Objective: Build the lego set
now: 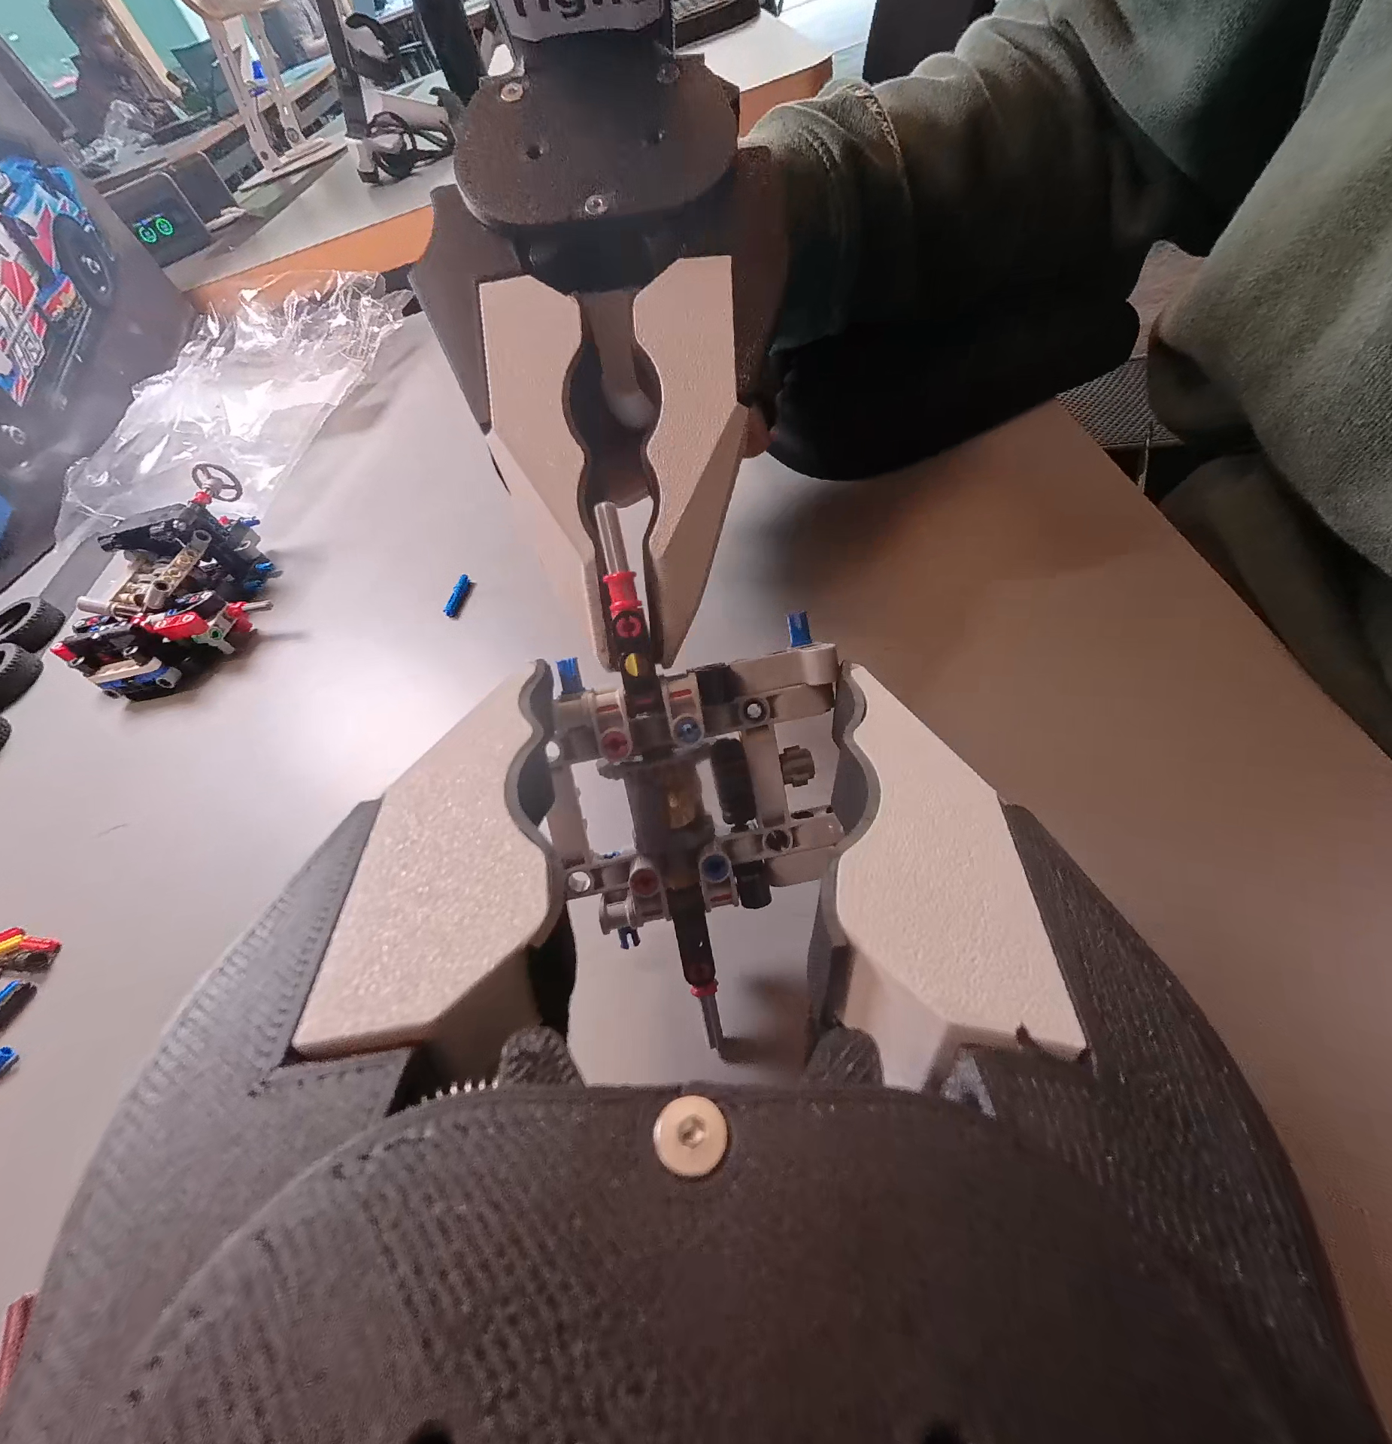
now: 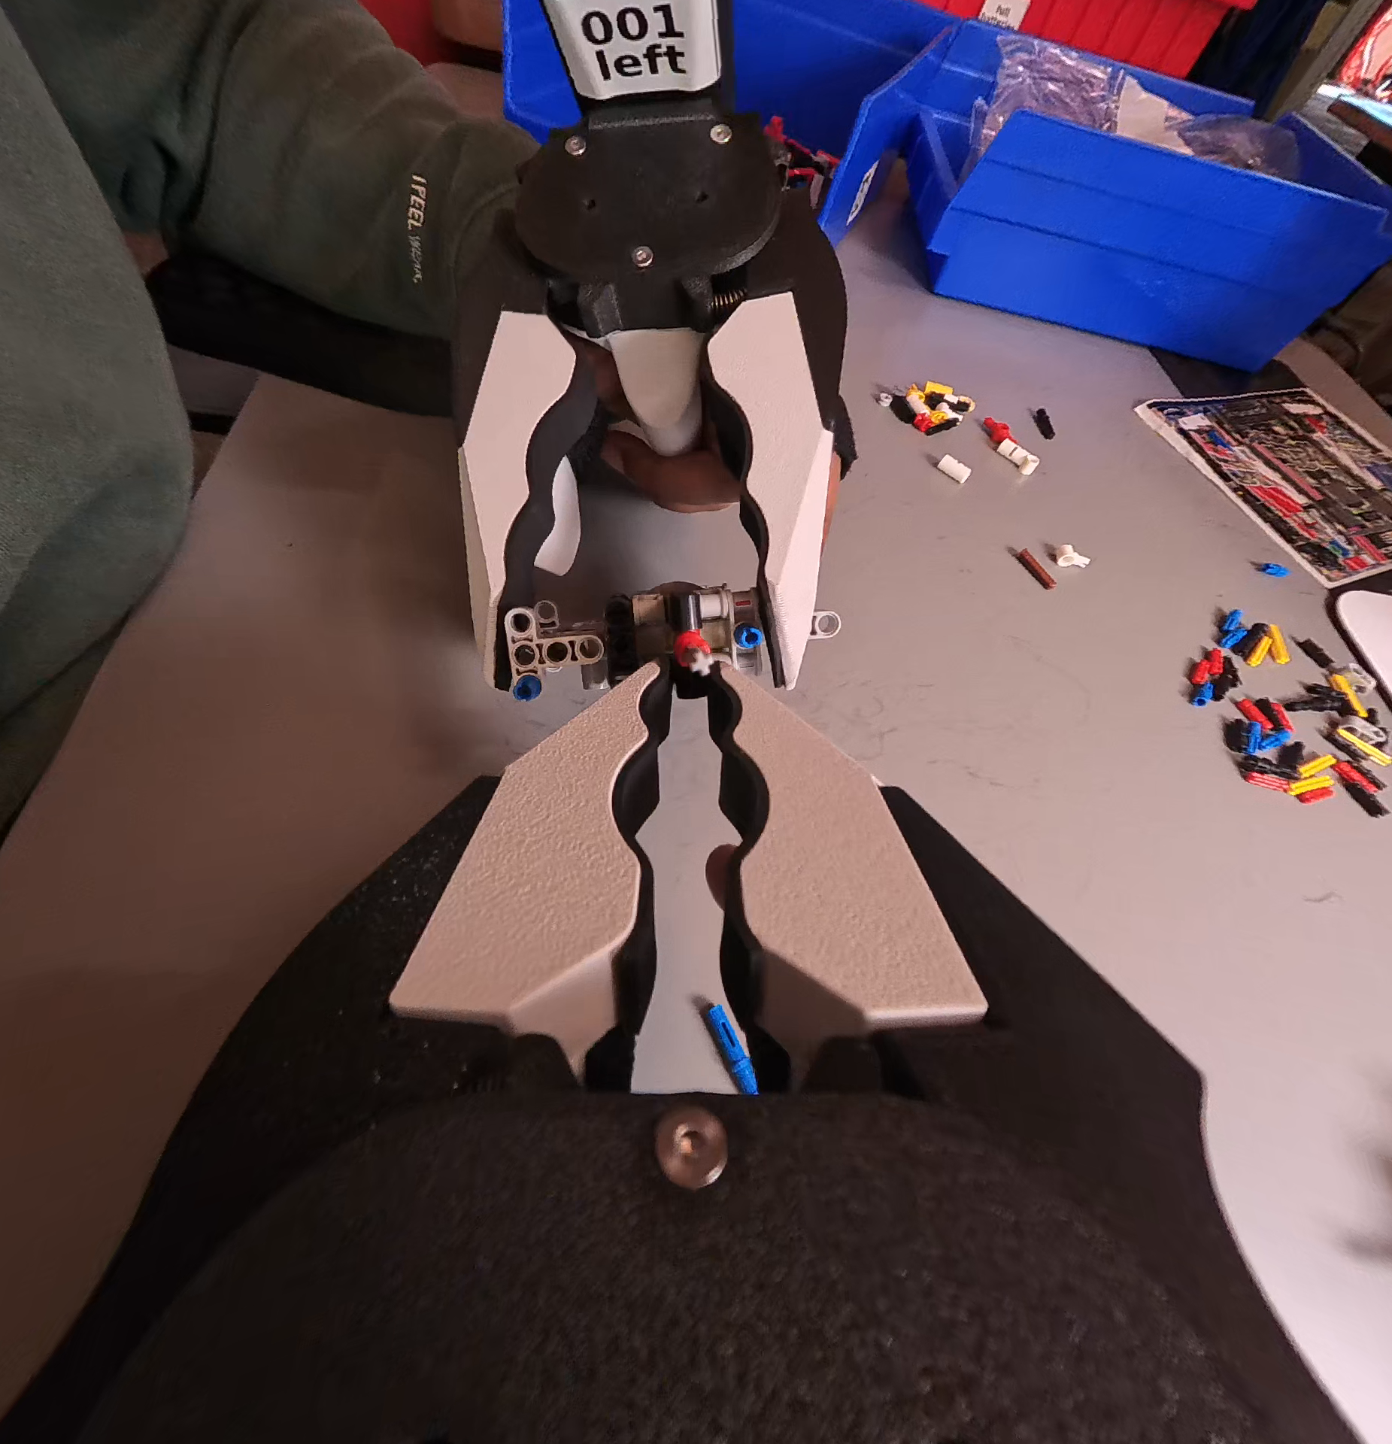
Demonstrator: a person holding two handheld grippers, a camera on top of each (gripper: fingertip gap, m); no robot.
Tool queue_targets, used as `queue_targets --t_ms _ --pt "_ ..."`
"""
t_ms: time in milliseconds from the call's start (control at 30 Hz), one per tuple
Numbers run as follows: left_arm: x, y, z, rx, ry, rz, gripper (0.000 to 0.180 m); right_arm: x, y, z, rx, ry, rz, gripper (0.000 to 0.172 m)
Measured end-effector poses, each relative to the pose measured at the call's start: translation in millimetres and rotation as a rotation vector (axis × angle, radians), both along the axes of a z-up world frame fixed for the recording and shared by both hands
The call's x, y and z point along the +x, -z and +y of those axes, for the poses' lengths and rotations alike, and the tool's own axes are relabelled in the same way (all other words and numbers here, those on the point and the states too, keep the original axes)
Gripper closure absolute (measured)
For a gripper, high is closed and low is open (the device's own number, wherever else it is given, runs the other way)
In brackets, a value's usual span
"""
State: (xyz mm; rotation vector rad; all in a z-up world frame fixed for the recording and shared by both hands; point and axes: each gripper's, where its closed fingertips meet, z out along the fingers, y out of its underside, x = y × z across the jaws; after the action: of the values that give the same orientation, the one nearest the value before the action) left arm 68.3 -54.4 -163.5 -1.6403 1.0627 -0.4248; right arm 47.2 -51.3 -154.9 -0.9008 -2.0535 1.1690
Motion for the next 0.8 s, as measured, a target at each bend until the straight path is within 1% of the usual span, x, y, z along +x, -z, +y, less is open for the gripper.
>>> queue_targets --t_ms 167,300,467,633,800 --pt "-5.2 -3.3 3.8 0.017 -0.029 -0.014 0.109 -3.6 -1.9 4.9 -0.005 0.039 0.008 0.165" --pt "-18.0 -15.8 13.0 0.05 -0.103 -0.06 0.106 -9.1 -2.0 20.1 -0.009 0.127 0.004 0.166" --pt "-31.0 -8.9 24.3 0.048 -0.191 -0.022 0.106 -17.1 -6.4 38.8 -0.061 0.261 0.002 0.166" --pt "-47.1 1.7 36.0 0.058 -0.3 0.066 0.112 -25.5 -17.7 50.6 -0.198 0.402 0.009 0.166" --pt "-58.4 8.9 44.6 0.076 -0.387 0.141 0.122 -33.3 -21.9 47.5 -0.375 0.509 -0.026 0.167"
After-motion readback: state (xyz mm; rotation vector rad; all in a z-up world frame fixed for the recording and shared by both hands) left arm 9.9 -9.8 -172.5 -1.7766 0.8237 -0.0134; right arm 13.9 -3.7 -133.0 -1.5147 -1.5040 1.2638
